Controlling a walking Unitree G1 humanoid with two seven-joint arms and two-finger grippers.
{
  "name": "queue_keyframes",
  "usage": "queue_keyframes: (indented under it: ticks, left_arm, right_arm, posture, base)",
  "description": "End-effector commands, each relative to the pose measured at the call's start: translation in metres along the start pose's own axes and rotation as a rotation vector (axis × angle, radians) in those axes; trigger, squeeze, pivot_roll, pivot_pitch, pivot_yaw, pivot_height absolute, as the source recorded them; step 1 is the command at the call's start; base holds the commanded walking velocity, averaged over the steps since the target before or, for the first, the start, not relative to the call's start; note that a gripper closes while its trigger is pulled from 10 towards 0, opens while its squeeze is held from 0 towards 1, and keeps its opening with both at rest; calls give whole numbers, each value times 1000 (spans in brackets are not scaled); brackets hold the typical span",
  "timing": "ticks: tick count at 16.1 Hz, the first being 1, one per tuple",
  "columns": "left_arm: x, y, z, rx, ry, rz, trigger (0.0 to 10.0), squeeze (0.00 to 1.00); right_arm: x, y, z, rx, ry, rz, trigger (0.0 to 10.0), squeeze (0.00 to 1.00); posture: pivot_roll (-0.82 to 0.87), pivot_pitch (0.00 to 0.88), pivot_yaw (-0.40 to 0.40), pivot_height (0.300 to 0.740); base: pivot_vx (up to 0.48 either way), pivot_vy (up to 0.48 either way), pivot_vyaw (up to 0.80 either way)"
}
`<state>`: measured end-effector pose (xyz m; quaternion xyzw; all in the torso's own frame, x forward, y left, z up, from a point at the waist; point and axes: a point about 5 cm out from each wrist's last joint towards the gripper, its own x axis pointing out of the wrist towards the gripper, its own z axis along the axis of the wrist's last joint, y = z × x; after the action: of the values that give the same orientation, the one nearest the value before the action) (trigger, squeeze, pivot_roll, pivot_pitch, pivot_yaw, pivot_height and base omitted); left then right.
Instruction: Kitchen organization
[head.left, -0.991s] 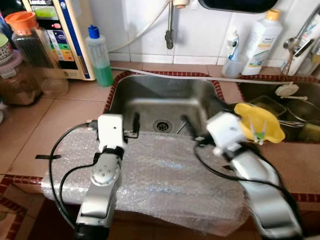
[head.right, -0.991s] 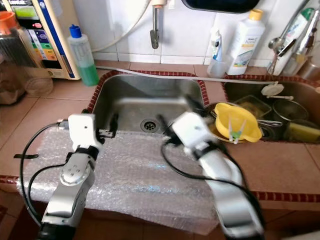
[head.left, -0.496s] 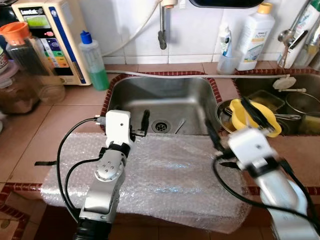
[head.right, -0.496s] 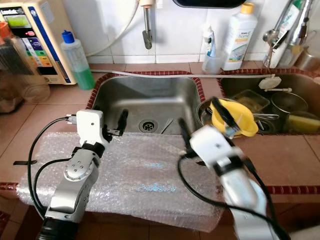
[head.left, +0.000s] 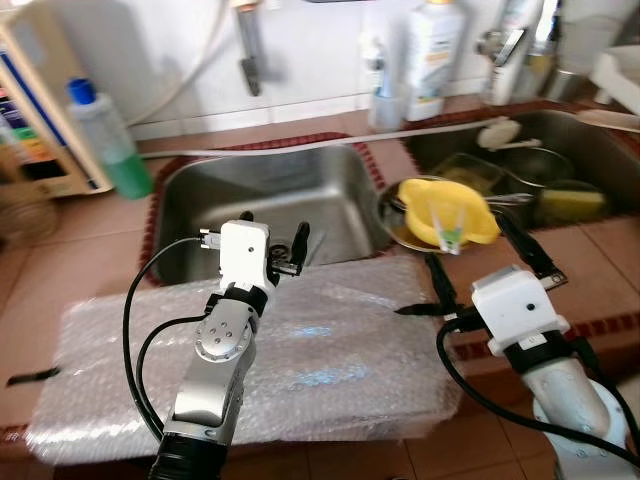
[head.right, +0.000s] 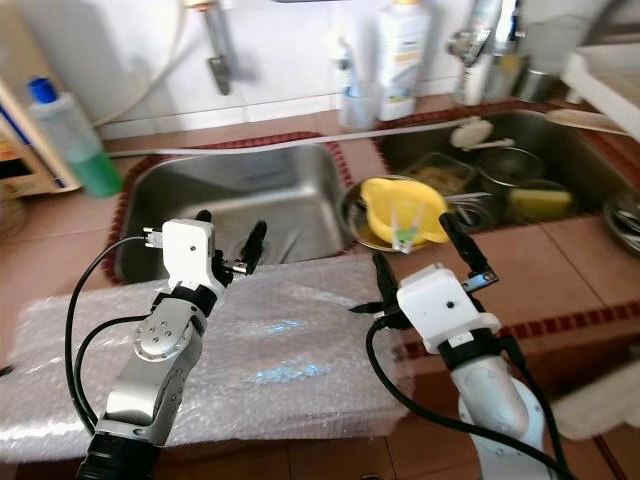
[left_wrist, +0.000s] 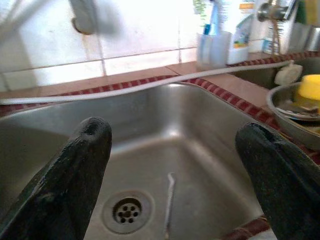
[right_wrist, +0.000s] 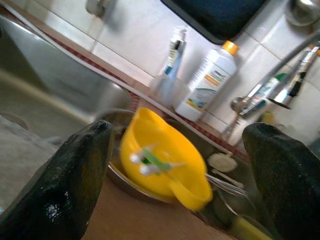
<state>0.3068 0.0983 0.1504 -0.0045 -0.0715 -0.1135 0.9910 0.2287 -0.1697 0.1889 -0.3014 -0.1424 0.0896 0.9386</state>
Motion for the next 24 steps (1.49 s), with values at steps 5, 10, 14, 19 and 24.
queue_keyframes:
  ticks: [5,10,14,19,24]
  left_arm:
    - [2,-1,0,1,4,-17,10000,0]
    - [1,-1,-3,-23,18,-15,10000,0]
    - [1,0,-3,-37,20,-12,10000,0]
    - [2,-2,-2,-49,20,-12,10000,0]
    - [2,-1,-1,-52,18,-7,10000,0]
  right_arm:
    - [-10,0,-6,-95,43,10,10000,0]
    - [-17,-5,-34,-228,133,14,10000,0]
    - [-10,-16,-51,-307,134,19,10000,0]
    - [9,-13,-59,-283,77,108,10000,0]
    - [34,-16,-62,-276,29,154,10000,0]
  posture:
    - [-371,130,124,740]
    - [-366,129,125,740]
    - [-367,129,128,740]
    - [-363,136,134,740]
    - [-349,139,141,740]
  base:
    - [0,0,0]
    - [0,0,0]
    - [0,0,0]
    - [0,0,0]
    - [0,0,0]
